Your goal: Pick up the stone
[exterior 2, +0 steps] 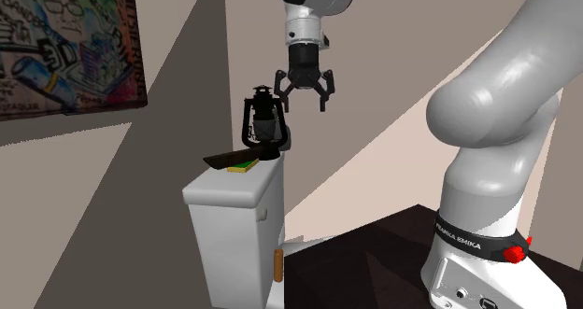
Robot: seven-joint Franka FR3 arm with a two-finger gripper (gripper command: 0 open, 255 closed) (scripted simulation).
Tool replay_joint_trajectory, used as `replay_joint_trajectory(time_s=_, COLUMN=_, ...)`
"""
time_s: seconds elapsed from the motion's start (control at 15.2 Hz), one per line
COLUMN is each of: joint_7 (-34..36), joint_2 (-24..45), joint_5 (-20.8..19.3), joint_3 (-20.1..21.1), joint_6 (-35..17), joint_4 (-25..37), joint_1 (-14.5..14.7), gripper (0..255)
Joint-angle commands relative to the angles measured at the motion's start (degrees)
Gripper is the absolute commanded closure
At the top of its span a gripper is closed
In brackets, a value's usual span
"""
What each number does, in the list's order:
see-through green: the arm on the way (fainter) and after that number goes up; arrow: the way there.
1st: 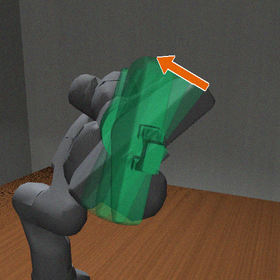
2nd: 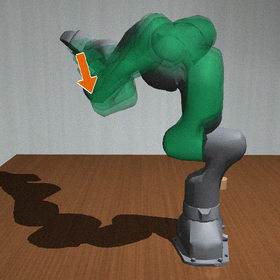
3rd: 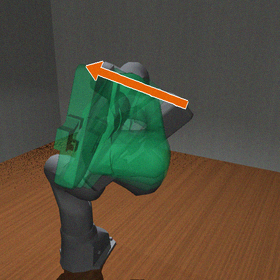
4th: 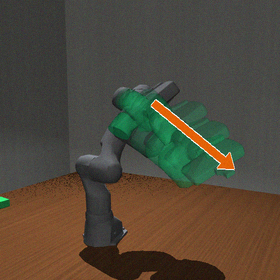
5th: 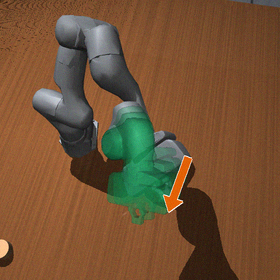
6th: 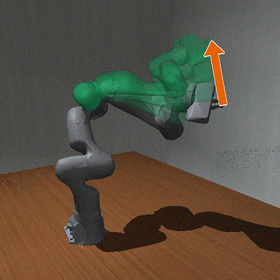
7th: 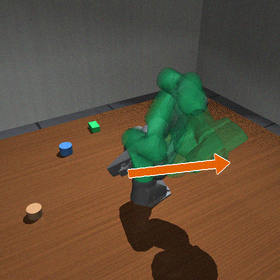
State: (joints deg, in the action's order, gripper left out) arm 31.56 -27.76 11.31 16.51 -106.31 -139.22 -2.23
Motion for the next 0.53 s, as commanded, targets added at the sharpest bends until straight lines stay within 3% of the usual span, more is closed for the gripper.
replay_joint_trajectory(time_s=0.0, joint_7=5.19, joint_2=4.40, joint_5=0.31, joint_3=2.31, joint_6=-3.61, joint_4=1.70, joint_1=-0.70, gripper=0)
replay_joint_trajectory(time_s=0.46, joint_7=23.19, joint_2=19.77, joint_5=-3.29, joint_3=8.29, joint_6=-13.34, joint_4=9.56, joint_1=-3.03, gripper=0)
